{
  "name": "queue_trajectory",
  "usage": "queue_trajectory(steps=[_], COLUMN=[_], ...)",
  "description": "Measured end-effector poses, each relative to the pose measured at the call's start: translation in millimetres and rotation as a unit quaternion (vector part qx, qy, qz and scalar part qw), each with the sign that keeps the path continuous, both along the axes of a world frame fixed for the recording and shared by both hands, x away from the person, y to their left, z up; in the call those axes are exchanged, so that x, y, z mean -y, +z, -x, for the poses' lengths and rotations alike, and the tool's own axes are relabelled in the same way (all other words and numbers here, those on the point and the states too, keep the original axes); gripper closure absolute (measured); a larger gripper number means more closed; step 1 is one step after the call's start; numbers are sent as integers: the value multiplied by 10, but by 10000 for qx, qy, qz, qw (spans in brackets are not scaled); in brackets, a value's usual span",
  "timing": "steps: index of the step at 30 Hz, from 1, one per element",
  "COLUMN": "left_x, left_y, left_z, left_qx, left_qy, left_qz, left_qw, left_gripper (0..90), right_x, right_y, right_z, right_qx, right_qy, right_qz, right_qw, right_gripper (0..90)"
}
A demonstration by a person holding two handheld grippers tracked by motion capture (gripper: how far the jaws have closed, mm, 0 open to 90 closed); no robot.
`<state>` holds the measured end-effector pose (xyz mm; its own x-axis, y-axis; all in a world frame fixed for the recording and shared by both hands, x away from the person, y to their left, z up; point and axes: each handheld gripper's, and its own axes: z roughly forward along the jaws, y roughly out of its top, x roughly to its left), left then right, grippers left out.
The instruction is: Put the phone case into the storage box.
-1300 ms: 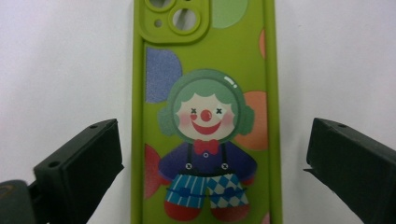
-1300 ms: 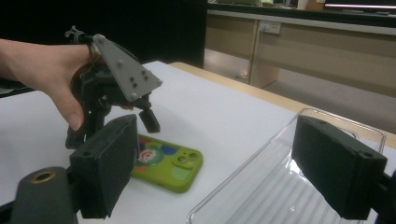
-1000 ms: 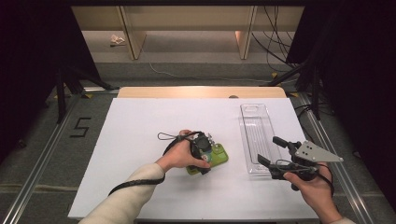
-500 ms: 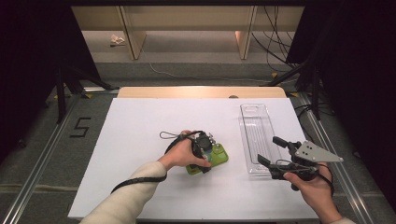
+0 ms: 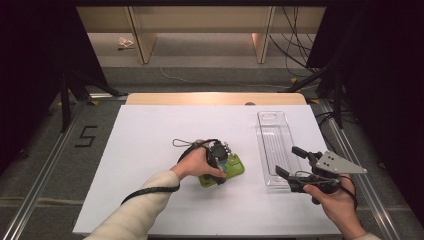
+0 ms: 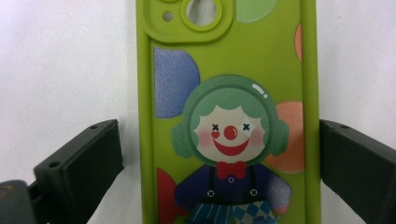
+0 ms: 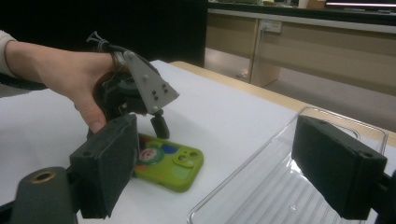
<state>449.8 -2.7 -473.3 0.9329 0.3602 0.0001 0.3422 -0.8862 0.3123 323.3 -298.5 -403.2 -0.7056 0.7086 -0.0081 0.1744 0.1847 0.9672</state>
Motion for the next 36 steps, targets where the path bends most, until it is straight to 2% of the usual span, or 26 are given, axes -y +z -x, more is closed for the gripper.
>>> queue_trajectory(steps=[13, 22, 26, 36], left_x=[34, 41, 49, 34], left_y=[9, 25, 48, 51], left_z=[-16, 7, 27, 48], left_qx=[-32, -18, -42, -28], left_qy=[-141, -208, -193, -112], left_qz=[-88, -118, -137, -74], left_qw=[9999, 9997, 9997, 9999], left_gripper=[38, 84, 134, 161], right_x=[-3, -6, -6, -8], right_y=[-2, -3, -5, -2], right_z=[2, 2, 1, 4], right_qx=[-30, -26, -25, -12], right_qy=[3, 9, 5, 10], right_qz=[27, 29, 34, 29], right_qw=[10000, 10000, 10000, 10000], right_gripper=[161, 161, 161, 161])
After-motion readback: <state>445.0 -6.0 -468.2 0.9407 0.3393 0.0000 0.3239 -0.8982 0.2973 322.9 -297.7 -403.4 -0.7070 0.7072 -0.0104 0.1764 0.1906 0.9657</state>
